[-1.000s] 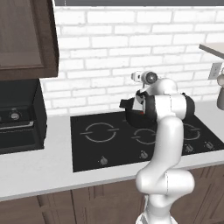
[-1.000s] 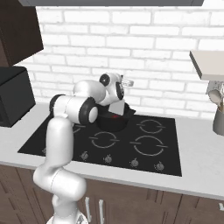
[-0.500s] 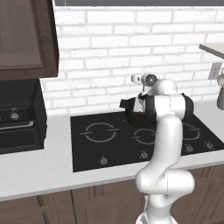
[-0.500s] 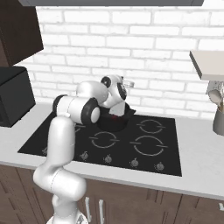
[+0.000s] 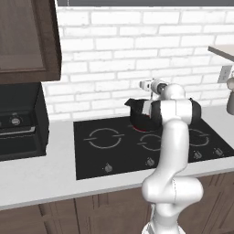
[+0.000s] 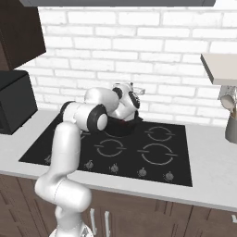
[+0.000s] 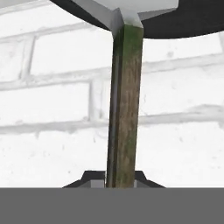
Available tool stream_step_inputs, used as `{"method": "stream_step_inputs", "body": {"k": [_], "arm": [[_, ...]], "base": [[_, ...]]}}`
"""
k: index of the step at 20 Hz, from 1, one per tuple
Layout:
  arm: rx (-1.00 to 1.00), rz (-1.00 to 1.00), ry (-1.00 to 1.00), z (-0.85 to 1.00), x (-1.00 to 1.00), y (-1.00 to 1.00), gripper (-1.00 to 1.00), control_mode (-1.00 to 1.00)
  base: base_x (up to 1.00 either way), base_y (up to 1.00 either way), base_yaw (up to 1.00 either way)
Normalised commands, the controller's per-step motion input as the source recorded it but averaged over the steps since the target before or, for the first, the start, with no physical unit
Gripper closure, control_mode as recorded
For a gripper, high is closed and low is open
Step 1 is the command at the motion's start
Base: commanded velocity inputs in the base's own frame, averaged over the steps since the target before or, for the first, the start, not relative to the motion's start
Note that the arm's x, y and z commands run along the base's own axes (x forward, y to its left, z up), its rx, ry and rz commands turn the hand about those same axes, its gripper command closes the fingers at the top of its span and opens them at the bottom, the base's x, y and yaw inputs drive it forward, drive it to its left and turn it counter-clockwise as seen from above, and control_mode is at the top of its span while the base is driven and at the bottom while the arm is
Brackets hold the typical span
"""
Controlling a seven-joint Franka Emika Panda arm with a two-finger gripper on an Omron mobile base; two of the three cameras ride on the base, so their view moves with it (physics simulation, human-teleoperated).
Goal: Put the lime and bell pepper in the pot. Retrieve the spatula and lightly stir the vegetables in the pot.
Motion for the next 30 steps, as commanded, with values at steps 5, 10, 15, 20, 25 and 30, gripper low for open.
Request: {"method": "stream_step_inputs", "body": {"k": [5,10,15,20,25,30], "arm": [[-0.04,0.04,0.19,-0.05,-0.15,0.45,1.0,-1.0],[-0.04,0.02,0.42,0.06,-0.15,0.57,1.0,-1.0],[0.0,0.0,0.36,0.14,-0.04,0.08,1.0,-1.0],[0.0,0.0,0.16,0.24,0.0,-0.08,1.0,-1.0],[0.0,0.0,0.15,0.25,-0.05,-0.32,1.0,-1.0],[0.0,0.0,-0.07,-0.01,-0.02,-0.37,1.0,-1.0]], "base": [[0.0,0.0,0.0],[0.0,0.0,0.0],[0.0,0.0,0.0],[0.0,0.0,0.0],[0.0,0.0,0.0],[0.0,0.0,0.0]]}}
